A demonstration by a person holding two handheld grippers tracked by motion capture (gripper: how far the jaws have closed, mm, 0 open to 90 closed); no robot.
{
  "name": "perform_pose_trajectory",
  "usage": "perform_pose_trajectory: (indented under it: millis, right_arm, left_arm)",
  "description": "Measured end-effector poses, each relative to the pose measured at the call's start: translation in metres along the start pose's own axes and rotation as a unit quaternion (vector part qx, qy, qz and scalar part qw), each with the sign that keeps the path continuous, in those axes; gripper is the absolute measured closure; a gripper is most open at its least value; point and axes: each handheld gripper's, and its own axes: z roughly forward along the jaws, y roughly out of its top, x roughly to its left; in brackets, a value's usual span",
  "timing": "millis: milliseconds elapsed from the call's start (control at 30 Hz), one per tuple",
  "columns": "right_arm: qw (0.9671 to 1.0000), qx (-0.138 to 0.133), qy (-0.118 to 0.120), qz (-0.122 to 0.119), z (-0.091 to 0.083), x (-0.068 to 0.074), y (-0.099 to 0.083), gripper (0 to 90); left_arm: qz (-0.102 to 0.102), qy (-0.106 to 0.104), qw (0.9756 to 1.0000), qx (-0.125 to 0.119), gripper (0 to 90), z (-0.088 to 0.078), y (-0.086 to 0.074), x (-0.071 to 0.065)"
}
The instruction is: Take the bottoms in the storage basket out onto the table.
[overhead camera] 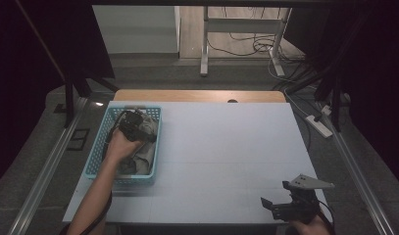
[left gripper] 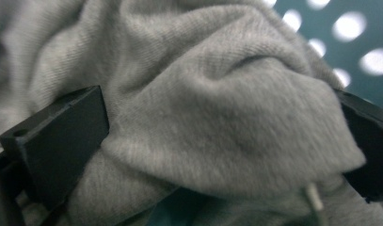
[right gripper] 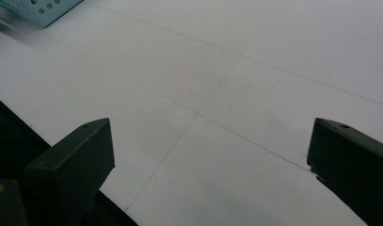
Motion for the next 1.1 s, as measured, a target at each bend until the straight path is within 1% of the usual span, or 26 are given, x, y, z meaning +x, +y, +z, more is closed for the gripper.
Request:
perform_pose_trajectory:
  millis: [67, 100, 133, 200, 233, 367, 433, 467, 500, 533, 567, 600, 633, 667, 700, 767, 867, 900, 967, 1033, 1067, 1100]
  right_arm:
    - [1.0, 0.0, 0.0, -0.001, 0.0, 0.0, 0.0, 1.8]
    - [1.0, 0.001, 0.0, -0.002, 0.0, 0.0, 0.0, 1.8]
    - [1.0, 0.001, 0.0, -0.002, 0.0, 0.0, 0.0, 1.8]
    - [1.0, 0.002, -0.001, -0.004, 0.0, 0.001, 0.0, 1.8]
    - [1.0, 0.002, -0.002, -0.005, 0.0, 0.001, 0.0, 1.8]
    - [1.0, 0.004, -0.003, -0.006, 0.001, 0.002, 0.0, 1.8]
    - [1.0, 0.004, -0.003, -0.008, 0.001, 0.002, 0.0, 1.8]
    - [1.0, 0.004, -0.003, -0.008, 0.001, 0.002, 0.0, 1.8]
    - [0.9999, 0.005, -0.003, -0.01, 0.001, 0.002, 0.0, 1.8]
    - [0.9999, 0.005, -0.003, -0.01, 0.001, 0.002, 0.0, 1.8]
    - [0.9999, 0.005, -0.003, -0.01, 0.001, 0.002, 0.0, 1.8]
    - [0.9999, 0.005, -0.003, -0.01, 0.001, 0.002, 0.0, 1.8]
    - [0.9999, 0.005, -0.003, -0.01, 0.001, 0.002, 0.0, 1.8]
    - [0.9999, 0.005, -0.003, -0.01, 0.001, 0.002, 0.0, 1.8]
    - [0.9999, 0.006, -0.003, -0.009, 0.001, 0.002, 0.0, 1.8]
    - [0.9999, 0.005, -0.003, -0.008, 0.001, 0.002, 0.0, 1.8]
    - [1.0, 0.004, -0.003, -0.007, 0.001, 0.002, 0.0, 1.8]
    - [1.0, 0.004, -0.003, -0.007, 0.001, 0.002, 0.0, 1.8]
    - [1.0, 0.003, -0.002, -0.008, 0.001, 0.002, 0.0, 1.8]
    - [1.0, 0.0, -0.003, -0.009, 0.0, 0.002, 0.0, 1.8]
    - [1.0, 0.0, -0.003, -0.009, 0.0, 0.002, 0.0, 1.8]
    - [1.0, 0.0, -0.002, -0.008, 0.0, 0.002, 0.0, 1.8]
  left_arm:
    - [-0.004, -0.001, 1.0, 0.002, 0.0, 0.0, 0.0, 0.0]
    - [-0.006, -0.003, 0.9999, 0.008, 0.0, 0.002, 0.0, 0.0]
    - [-0.004, -0.002, 0.9999, 0.015, 0.3, 0.003, 0.0, 0.0]
    - [0.01, 0.012, 0.9995, 0.026, 4.7, 0.005, -0.002, -0.001]
    - [0.014, 0.019, 0.9993, 0.029, 7.9, 0.005, -0.003, -0.002]
    - [0.007, 0.024, 0.999, 0.037, 24.5, 0.003, -0.007, -0.003]
    - [0.006, 0.035, 0.9985, 0.042, 35.1, 0.002, -0.009, -0.005]
    - [0.006, 0.035, 0.9985, 0.042, 41.7, 0.002, -0.009, -0.005]
    - [0.006, 0.043, 0.998, 0.045, 50.2, 0.001, -0.009, -0.006]
    - [0.008, 0.052, 0.9975, 0.047, 50.2, 0.0, -0.009, -0.007]
    - [0.015, 0.073, 0.9957, 0.056, 62.7, -0.001, -0.009, -0.012]
    - [0.015, 0.078, 0.9951, 0.059, 65.2, -0.001, -0.009, -0.014]
    - [0.011, 0.079, 0.995, 0.061, 66.6, -0.001, -0.008, -0.014]
    - [0.011, 0.079, 0.995, 0.061, 67.8, -0.001, -0.008, -0.014]
    - [-0.003, 0.072, 0.9955, 0.061, 68.6, -0.002, -0.008, -0.013]
    - [-0.015, 0.064, 0.996, 0.061, 69.2, -0.004, -0.009, -0.012]
    - [-0.013, 0.059, 0.9966, 0.057, 69.6, -0.005, -0.01, -0.011]
    - [-0.017, 0.048, 0.9975, 0.05, 69.6, -0.007, -0.012, -0.008]
    - [-0.028, 0.034, 0.9982, 0.041, 69.7, -0.011, -0.013, -0.005]
    - [-0.032, 0.024, 0.9987, 0.031, 69.9, -0.015, -0.013, -0.003]
    - [-0.032, 0.024, 0.9987, 0.031, 69.9, -0.015, -0.013, -0.003]
    - [-0.038, 0.017, 0.9989, 0.021, 69.9, -0.02, -0.014, -0.002]
